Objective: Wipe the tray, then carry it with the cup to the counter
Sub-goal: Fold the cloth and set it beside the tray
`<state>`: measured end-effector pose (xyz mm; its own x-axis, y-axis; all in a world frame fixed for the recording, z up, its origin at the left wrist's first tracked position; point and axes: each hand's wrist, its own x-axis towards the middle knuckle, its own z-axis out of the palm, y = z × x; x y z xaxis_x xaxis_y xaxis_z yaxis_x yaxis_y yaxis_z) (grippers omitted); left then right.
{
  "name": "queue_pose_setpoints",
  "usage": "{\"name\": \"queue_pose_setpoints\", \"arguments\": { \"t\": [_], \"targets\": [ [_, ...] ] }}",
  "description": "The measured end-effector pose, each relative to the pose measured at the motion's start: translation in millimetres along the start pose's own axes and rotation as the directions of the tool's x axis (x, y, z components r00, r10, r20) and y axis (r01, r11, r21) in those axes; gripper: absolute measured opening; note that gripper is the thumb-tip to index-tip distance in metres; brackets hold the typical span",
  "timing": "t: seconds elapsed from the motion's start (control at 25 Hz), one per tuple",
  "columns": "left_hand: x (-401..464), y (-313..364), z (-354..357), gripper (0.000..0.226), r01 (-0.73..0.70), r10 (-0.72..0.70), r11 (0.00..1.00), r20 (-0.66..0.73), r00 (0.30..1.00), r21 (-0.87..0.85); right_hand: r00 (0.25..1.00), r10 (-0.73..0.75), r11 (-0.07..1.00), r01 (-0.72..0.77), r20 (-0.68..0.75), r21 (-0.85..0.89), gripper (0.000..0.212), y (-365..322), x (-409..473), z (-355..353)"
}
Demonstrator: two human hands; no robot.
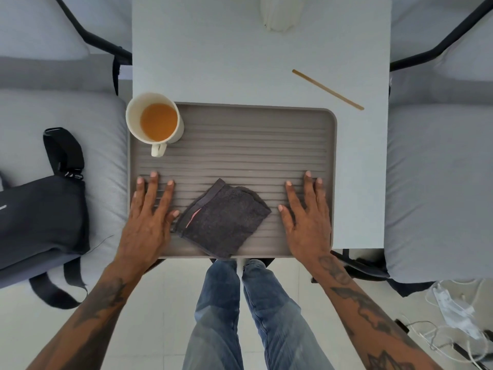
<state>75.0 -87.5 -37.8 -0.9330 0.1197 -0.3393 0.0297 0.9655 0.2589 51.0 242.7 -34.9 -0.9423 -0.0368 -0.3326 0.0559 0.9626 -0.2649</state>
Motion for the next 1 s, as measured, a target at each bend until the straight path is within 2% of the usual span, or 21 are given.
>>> {"name": "queue_pose_setpoints", "arguments": {
  "t": [0.08, 0.16, 0.2, 0.24, 0.32, 0.36, 0.44, 0.52, 0.6, 0.64, 0.76, 0.84, 0.92, 1.0],
  "targets": [
    [0, 11, -7, 0.058, 0.067, -0.07, 0.995, -0.035, 0.997, -0.079, 0.999, 0.023, 0.997, -0.02, -0.048, 0.069, 0.05, -7, -1, -9],
    [8, 32, -16, 0.044, 0.087, -0.129, 0.971, -0.185, 0.974, -0.221, 0.994, -0.001, 0.984, 0.019, -0.106, 0.177, 0.045, -19, -4, -16],
    [17, 44, -20, 0.041, 0.055, -0.124, 0.961, -0.245, 0.961, -0.272, 0.998, 0.006, 0.971, 0.009, -0.062, 0.239, 0.046, -29, -5, -16],
    [29, 58, -25, 0.044, 0.026, -0.101, 0.951, -0.23, 0.968, -0.308, 0.999, 0.031, 0.956, -0.036, 0.021, 0.29, 0.049, -41, -5, -13],
    [53, 84, -33, 0.061, 0.041, -0.043, 0.943, 0.001, 0.999, -0.33, 0.98, 0.12, 0.914, -0.171, 0.158, 0.368, 0.049, -60, -1, -6],
    [62, 93, -33, 0.069, 0.052, -0.021, 0.963, 0.119, 0.993, -0.264, 0.965, 0.163, 0.884, -0.235, 0.203, 0.403, 0.045, -66, 6, -5],
    [73, 101, -35, 0.07, 0.047, -0.01, 0.988, 0.242, 0.97, -0.149, 0.933, 0.201, 0.845, -0.32, 0.3, 0.429, 0.034, -70, 20, -9],
    [73, 104, -47, 0.049, 0.082, -0.018, 0.97, 0.27, 0.963, -0.229, 0.913, 0.146, 0.827, -0.324, 0.381, 0.46, 0.024, -65, 24, -22],
    [68, 110, -63, 0.025, 0.127, -0.032, 0.942, 0.296, 0.955, -0.31, 0.913, 0.04, 0.805, -0.271, 0.406, 0.528, 0.018, -55, 17, -45],
    [64, 115, -71, 0.019, 0.136, -0.022, 0.932, 0.321, 0.947, -0.336, 0.915, -0.009, 0.793, -0.239, 0.403, 0.56, 0.015, -48, 10, -60],
    [61, 149, -108, 0.025, 0.105, 0.078, 0.882, 0.362, 0.929, -0.46, 0.935, -0.101, 0.776, -0.139, 0.34, 0.615, 0.013, -13, -1, -120],
    [72, 182, -130, 0.033, 0.046, 0.145, 0.858, 0.327, 0.934, -0.511, 0.974, -0.123, 0.808, -0.013, 0.191, 0.59, 0.017, 16, 3, -164],
    [92, 220, -143, 0.031, -0.088, 0.204, 0.867, 0.188, 0.961, -0.49, 0.991, -0.134, 0.866, 0.115, 0.004, 0.488, 0.019, 46, 15, -203],
    [111, 258, -149, 0.015, -0.275, 0.285, 0.846, -0.047, 0.957, -0.457, 0.976, -0.144, 0.899, 0.197, -0.162, 0.392, 0.019, 74, 31, -228]
  ]
}}
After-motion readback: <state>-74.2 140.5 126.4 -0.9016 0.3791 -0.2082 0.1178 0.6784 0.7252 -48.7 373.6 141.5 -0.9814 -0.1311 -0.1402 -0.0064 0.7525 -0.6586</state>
